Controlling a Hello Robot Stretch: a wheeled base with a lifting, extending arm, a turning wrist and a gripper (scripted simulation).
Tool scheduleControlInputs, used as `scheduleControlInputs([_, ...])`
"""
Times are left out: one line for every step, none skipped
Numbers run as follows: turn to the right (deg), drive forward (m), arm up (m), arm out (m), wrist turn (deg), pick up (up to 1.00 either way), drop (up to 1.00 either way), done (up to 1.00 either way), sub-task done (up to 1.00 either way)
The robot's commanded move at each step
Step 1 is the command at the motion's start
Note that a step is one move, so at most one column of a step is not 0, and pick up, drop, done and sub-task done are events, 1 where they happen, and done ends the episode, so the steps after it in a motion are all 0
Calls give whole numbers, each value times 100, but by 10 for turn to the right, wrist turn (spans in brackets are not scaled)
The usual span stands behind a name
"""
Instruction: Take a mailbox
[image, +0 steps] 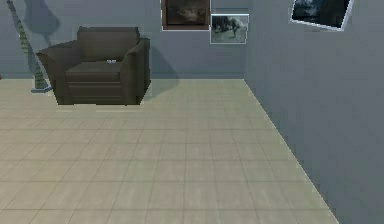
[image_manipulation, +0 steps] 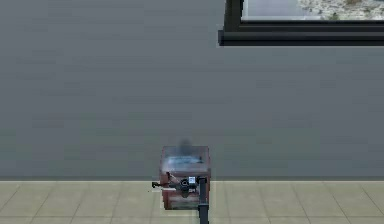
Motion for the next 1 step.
scheduleControlInputs([0,0,0,0,360,0,0,0,0])
